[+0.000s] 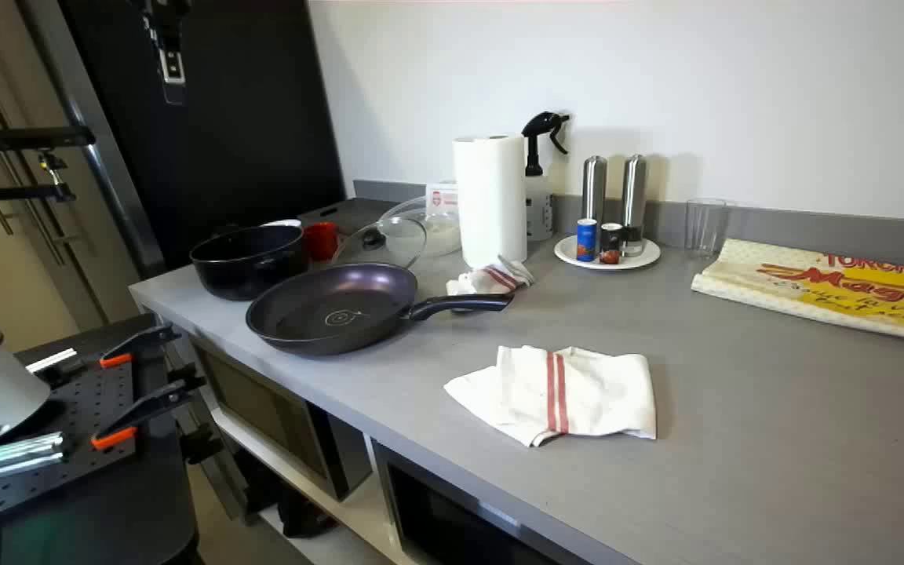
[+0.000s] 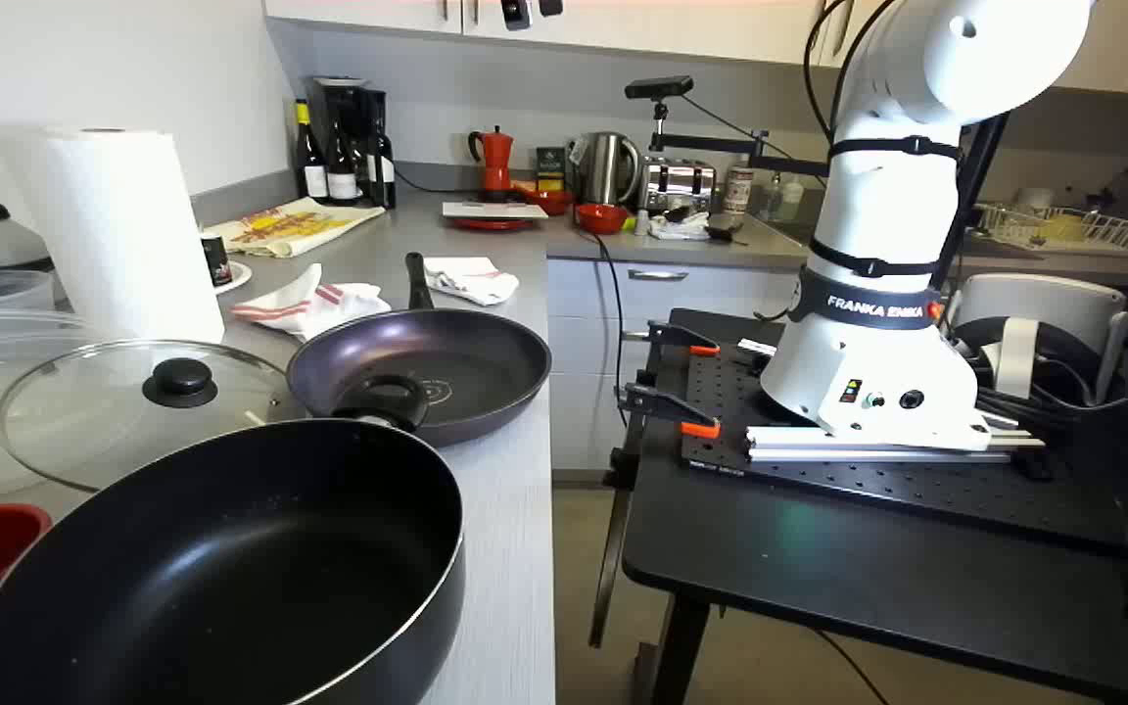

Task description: Pick the cloth and wipe the pan

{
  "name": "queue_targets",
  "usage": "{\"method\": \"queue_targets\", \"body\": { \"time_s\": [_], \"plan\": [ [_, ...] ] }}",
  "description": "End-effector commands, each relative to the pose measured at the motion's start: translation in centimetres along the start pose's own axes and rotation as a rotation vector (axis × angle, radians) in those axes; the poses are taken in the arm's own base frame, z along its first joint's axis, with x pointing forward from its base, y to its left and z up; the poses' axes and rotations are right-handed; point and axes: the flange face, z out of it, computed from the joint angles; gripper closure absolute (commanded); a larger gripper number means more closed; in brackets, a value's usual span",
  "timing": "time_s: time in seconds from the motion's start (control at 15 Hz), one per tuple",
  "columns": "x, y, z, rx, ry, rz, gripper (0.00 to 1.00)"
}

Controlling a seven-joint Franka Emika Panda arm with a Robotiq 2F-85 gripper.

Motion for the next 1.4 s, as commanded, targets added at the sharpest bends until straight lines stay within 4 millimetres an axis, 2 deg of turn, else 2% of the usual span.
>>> {"method": "queue_targets", "body": {
  "time_s": [0.0,0.93,1.07,1.33],
  "plan": [
    [0.0,0.0,-0.1,0.000,0.000,0.000,0.00],
    [0.3,0.1,-0.1,0.005,-0.006,-0.006,0.00],
    [1.8,1.3,0.1,0.009,-0.035,-0.009,0.00],
    [5.4,5.0,0.5,0.047,-0.058,-0.047,0.00]
  ]
}}
